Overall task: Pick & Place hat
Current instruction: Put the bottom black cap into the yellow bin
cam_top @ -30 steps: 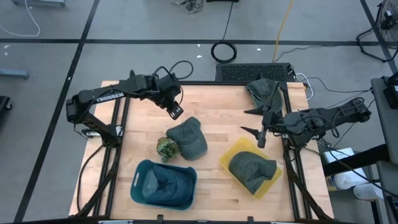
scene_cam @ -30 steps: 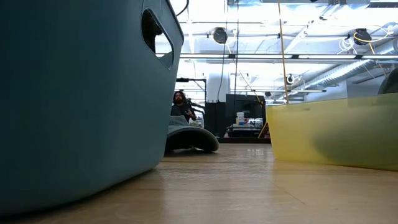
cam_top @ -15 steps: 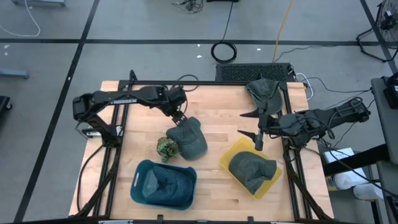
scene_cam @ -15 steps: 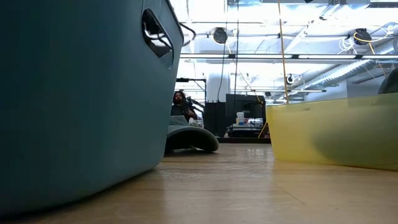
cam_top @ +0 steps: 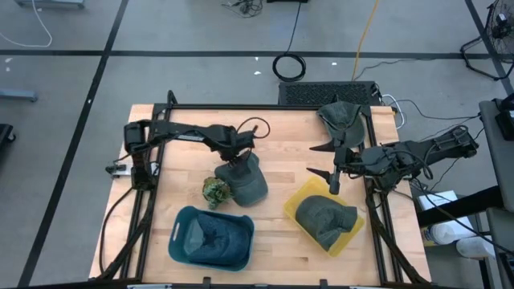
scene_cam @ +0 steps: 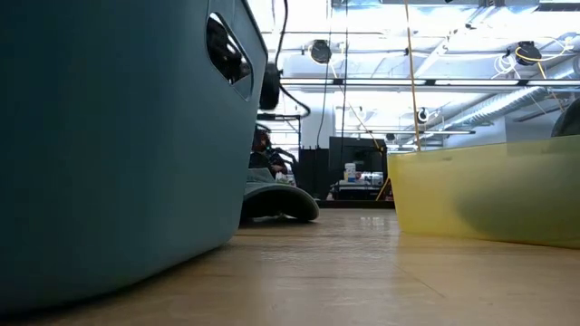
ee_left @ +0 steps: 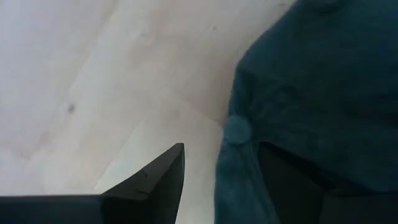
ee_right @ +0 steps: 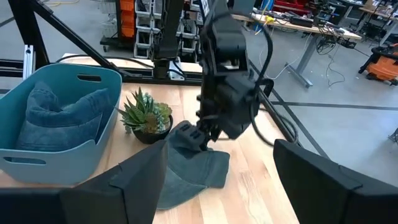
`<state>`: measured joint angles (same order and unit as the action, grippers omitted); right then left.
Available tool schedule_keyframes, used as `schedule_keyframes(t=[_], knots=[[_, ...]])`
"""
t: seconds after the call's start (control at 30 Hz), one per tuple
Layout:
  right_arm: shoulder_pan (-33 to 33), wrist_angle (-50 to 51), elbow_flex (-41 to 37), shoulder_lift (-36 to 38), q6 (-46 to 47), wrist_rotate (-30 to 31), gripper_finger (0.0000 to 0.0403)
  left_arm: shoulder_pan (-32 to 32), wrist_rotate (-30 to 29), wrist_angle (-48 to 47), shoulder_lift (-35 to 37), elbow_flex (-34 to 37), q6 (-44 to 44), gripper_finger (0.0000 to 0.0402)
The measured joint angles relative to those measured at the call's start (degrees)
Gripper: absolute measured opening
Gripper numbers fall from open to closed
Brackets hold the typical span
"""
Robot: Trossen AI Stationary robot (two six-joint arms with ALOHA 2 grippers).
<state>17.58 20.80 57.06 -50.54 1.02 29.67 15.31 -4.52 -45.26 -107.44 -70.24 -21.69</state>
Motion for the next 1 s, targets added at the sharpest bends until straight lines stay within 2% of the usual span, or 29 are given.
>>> schedule_keyframes(t=[0.17, 0.4, 0.5, 0.67, 0.7, 1.0], knots=[[0.0, 0.0, 0.0, 0.0, 0.0, 0.0, 0.0279, -0.1, 3.8, 4.4, -2.8, -0.1, 0.9, 0.0214], [0.0, -1.8, 0.0, 0.0, -0.2, 0.0, 0.0279, -0.9, 0.3, 6.6, -4.3, -0.3, 1.7, 0.0205], [0.0, -3.6, 0.0, 0.0, -1.8, 0.0, 0.0279, -0.9, 0.9, 6.6, -4.4, -0.3, 1.9, 0.0160], [0.0, -6.6, 0.0, 0.0, -6.5, 0.0, 0.0279, -0.8, 4.0, 7.8, -4.5, -0.2, 3.9, 0.0032], [0.0, -7.4, 0.0, 0.0, -7.4, 0.0, 0.0279, -0.8, 4.6, 8.1, -4.5, -0.2, 4.4, 0.0019], [0.0, -11.5, 0.0, 0.0, -12.4, 0.2, 0.0279, 0.3, 6.3, 6.8, -2.9, -0.2, 3.4, 0.0006]])
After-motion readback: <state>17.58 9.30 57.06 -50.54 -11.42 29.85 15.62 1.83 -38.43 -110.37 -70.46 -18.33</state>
